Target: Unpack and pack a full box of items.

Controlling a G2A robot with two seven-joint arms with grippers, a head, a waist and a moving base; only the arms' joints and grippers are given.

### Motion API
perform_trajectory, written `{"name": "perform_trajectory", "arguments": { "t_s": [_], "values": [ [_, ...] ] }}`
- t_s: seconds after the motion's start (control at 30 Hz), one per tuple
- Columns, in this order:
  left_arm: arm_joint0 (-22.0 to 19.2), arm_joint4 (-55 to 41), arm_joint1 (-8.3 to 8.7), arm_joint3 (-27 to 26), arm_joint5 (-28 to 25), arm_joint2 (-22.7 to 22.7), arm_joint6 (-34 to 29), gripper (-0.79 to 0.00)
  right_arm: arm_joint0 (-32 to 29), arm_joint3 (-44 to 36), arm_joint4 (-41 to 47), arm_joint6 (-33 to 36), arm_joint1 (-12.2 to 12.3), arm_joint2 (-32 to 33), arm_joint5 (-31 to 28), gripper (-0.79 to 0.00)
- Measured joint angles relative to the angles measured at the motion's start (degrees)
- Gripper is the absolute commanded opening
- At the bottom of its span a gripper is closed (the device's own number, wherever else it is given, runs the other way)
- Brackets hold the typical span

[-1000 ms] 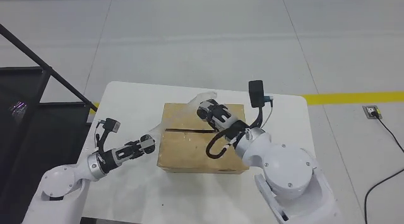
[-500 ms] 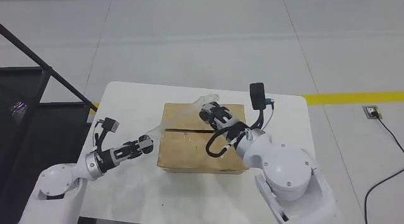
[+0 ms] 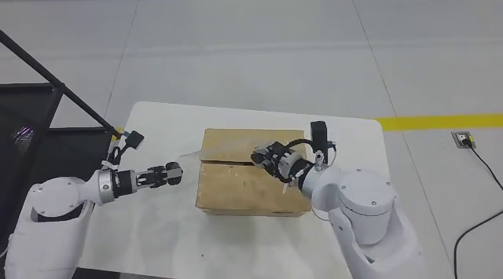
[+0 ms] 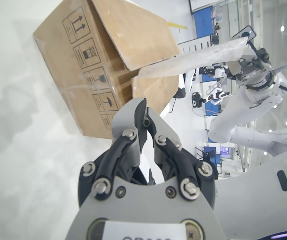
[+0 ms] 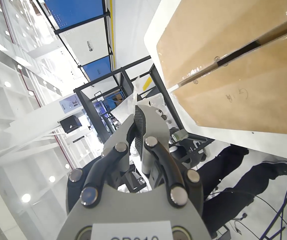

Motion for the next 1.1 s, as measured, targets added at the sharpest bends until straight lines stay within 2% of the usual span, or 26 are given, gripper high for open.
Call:
{"name": "perform_trajectory", "arguments": {
  "t_s": [0.07,0.2,0.33,0.47,0.8,0.9,1.1],
  "values": [
    [-1.59,-0.77,0.32,0.87,0.01,0.92,-2.7,-0.785,-1.16,0.24,3.33,-3.44,0.07,0.68,0.01,-0.785],
    [-2.72,-3.29,1.24,0.02,1.69,2.86,-4.26,-0.785,-2.4,1.13,12.88,-10.51,0.31,1.81,0.01,-0.785],
    [-3.37,-4.16,2.47,1.1,0.33,3.28,-2.91,-0.785,-2.49,1.9,24.95,-21.23,1.44,1.49,0.01,-0.785],
    [-3.38,-4.25,2.54,1.28,0.2,3.45,-2.76,-0.785,-1.72,0.18,35.98,-31.44,2.83,1.21,0.01,-0.785],
    [-3.36,-4.24,2.54,1.24,0.23,3.46,-2.76,-0.785,-1.66,0.11,36.43,-31.7,2.89,1.13,0.01,-0.785],
    [-2.79,-3.73,2.6,-0.29,-0.37,4.36,-2.11,-0.785,-2.12,0.35,36.16,-31.5,2.91,1.16,-0.66,-0.785],
    [-5.19,-2.63,3.87,-1.69,1.04,6.37,-3.63,-0.785,-4.63,-0.47,41.45,-34.97,2.83,5.48,0.02,-0.785]
  ]
}}
